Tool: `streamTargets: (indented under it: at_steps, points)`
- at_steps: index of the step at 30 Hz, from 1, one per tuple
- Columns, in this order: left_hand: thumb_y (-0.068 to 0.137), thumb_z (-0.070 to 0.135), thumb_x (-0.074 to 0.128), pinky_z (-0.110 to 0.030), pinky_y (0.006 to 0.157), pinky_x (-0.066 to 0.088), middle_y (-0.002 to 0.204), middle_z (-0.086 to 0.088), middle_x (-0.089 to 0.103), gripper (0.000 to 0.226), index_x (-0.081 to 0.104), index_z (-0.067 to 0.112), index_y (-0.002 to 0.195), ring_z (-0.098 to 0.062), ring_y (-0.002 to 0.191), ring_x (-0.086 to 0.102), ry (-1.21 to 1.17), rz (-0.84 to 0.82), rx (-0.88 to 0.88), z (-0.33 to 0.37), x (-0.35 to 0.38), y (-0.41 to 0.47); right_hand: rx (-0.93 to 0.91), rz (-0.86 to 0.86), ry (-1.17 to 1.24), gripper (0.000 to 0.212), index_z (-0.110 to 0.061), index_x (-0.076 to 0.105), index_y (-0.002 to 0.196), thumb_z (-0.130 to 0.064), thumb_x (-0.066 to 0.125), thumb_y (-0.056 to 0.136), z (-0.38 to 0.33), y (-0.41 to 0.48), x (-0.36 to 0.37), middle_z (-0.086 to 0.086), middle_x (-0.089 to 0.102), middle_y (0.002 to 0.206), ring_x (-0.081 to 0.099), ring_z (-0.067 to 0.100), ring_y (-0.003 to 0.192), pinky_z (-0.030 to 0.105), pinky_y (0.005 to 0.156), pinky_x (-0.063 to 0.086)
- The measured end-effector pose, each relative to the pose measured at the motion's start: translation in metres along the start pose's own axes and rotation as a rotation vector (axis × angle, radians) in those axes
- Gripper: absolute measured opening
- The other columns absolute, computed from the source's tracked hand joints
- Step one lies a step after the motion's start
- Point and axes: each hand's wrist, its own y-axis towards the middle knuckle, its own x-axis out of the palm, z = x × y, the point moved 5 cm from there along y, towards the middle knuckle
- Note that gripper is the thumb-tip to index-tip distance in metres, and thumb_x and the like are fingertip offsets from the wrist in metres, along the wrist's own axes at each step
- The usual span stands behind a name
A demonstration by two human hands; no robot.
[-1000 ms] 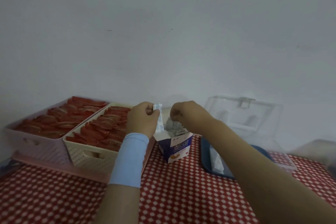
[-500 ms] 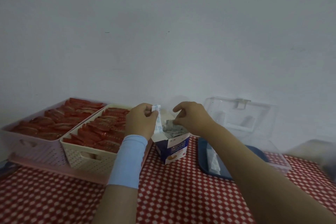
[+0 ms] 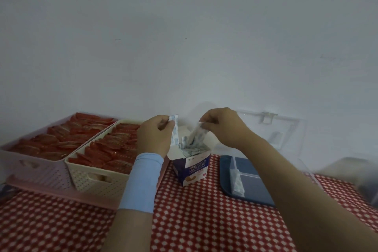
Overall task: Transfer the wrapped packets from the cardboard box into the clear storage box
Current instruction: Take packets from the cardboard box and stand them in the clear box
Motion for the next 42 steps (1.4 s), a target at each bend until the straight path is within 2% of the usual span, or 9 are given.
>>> streamTargets:
  at_steps: [5, 9, 14, 18, 22, 27, 31, 38, 42]
  points:
    - [0.088, 0.016, 0.069, -0.048, 0.070, 0.062, 0.078, -0.007, 0.075, 0.014, 0.078, 0.012, 0.078, -0.029, 0.077, 0.073, -0.112, -0.091, -0.059, 0.007, 0.004, -0.002, -0.049, 0.100, 0.144, 0.014, -0.024, 0.070, 0.087, -0.013, 0.066, 0.094, -0.012, -0.007, -0.033, -0.009, 0.071, 0.077, 0.066, 0.008, 0.071, 0.021, 0.070, 0.053]
    - [0.089, 0.017, 0.071, -0.032, 0.063, 0.060, 0.081, -0.004, 0.078, 0.014, 0.081, 0.020, 0.080, -0.022, 0.073, 0.074, -0.336, -0.394, -0.174, 0.025, 0.025, -0.019, -0.058, 0.048, 0.201, 0.014, -0.021, 0.073, 0.091, -0.009, 0.067, 0.093, -0.012, -0.020, -0.033, -0.010, 0.072, 0.079, 0.064, -0.005, 0.067, 0.016, 0.070, 0.053]
    - [0.097, 0.028, 0.061, -0.037, 0.078, 0.060, 0.095, -0.011, 0.077, 0.023, 0.077, 0.012, 0.099, -0.027, 0.089, 0.074, -0.510, -0.595, -0.279, 0.030, 0.047, -0.033, 0.004, 0.056, 0.262, 0.015, -0.019, 0.074, 0.086, -0.007, 0.067, 0.092, 0.007, -0.036, -0.030, -0.007, 0.073, 0.077, 0.063, 0.000, 0.064, 0.019, 0.063, 0.054]
    - [0.091, 0.016, 0.068, -0.033, 0.074, 0.058, 0.098, -0.011, 0.076, 0.012, 0.073, 0.007, 0.099, -0.024, 0.086, 0.074, -0.518, -0.642, -0.257, 0.029, 0.057, -0.038, 0.025, 0.056, 0.345, 0.017, -0.019, 0.073, 0.084, -0.006, 0.067, 0.092, 0.016, -0.050, -0.028, -0.009, 0.073, 0.074, 0.062, 0.001, 0.065, 0.020, 0.062, 0.052]
    - [0.093, 0.012, 0.063, -0.030, 0.066, 0.058, 0.088, -0.013, 0.072, 0.012, 0.067, 0.001, 0.096, -0.019, 0.075, 0.070, -0.572, -0.695, -0.338, 0.031, 0.066, -0.048, 0.030, 0.082, 0.526, 0.010, -0.013, 0.074, 0.093, -0.004, 0.069, 0.091, 0.022, -0.063, -0.027, -0.003, 0.075, 0.076, 0.065, 0.006, 0.066, 0.021, 0.062, 0.052]
    - [0.085, 0.027, 0.064, -0.042, 0.093, 0.054, 0.122, -0.025, 0.066, 0.053, 0.058, -0.006, 0.126, -0.028, 0.104, 0.066, -0.669, -0.878, -0.455, 0.040, 0.079, -0.068, 0.050, 0.100, 0.673, 0.031, -0.018, 0.070, 0.120, -0.007, 0.070, 0.091, 0.034, -0.076, -0.026, -0.004, 0.072, 0.073, 0.066, 0.005, 0.069, 0.016, 0.071, 0.052]
    - [0.088, 0.022, 0.062, -0.038, 0.083, 0.060, 0.115, -0.019, 0.070, 0.039, 0.062, 0.003, 0.123, -0.026, 0.099, 0.071, -0.769, -0.996, -0.513, 0.044, 0.092, -0.085, 0.066, 0.102, 0.779, 0.026, -0.015, 0.073, 0.115, -0.003, 0.066, 0.093, 0.042, -0.083, -0.028, 0.000, 0.077, 0.086, 0.070, 0.011, 0.075, 0.027, 0.067, 0.056]
    - [0.079, 0.019, 0.071, -0.032, 0.067, 0.061, 0.089, -0.010, 0.073, 0.015, 0.081, 0.012, 0.088, -0.021, 0.074, 0.072, -0.919, -0.930, -0.569, 0.037, 0.111, -0.092, 0.049, 0.101, 0.641, 0.030, -0.022, 0.067, 0.121, -0.012, 0.069, 0.093, 0.049, -0.081, -0.033, -0.008, 0.072, 0.088, 0.067, 0.011, 0.074, 0.031, 0.079, 0.058]
    - [0.078, 0.020, 0.068, -0.029, 0.062, 0.061, 0.099, -0.015, 0.072, 0.027, 0.075, 0.004, 0.099, -0.022, 0.077, 0.072, -0.972, -0.802, -0.608, 0.034, 0.107, -0.084, 0.012, 0.117, 0.478, 0.010, -0.027, 0.067, 0.094, -0.029, 0.074, 0.087, 0.044, -0.083, -0.038, -0.015, 0.067, 0.116, 0.069, 0.005, 0.096, 0.041, 0.093, 0.055]
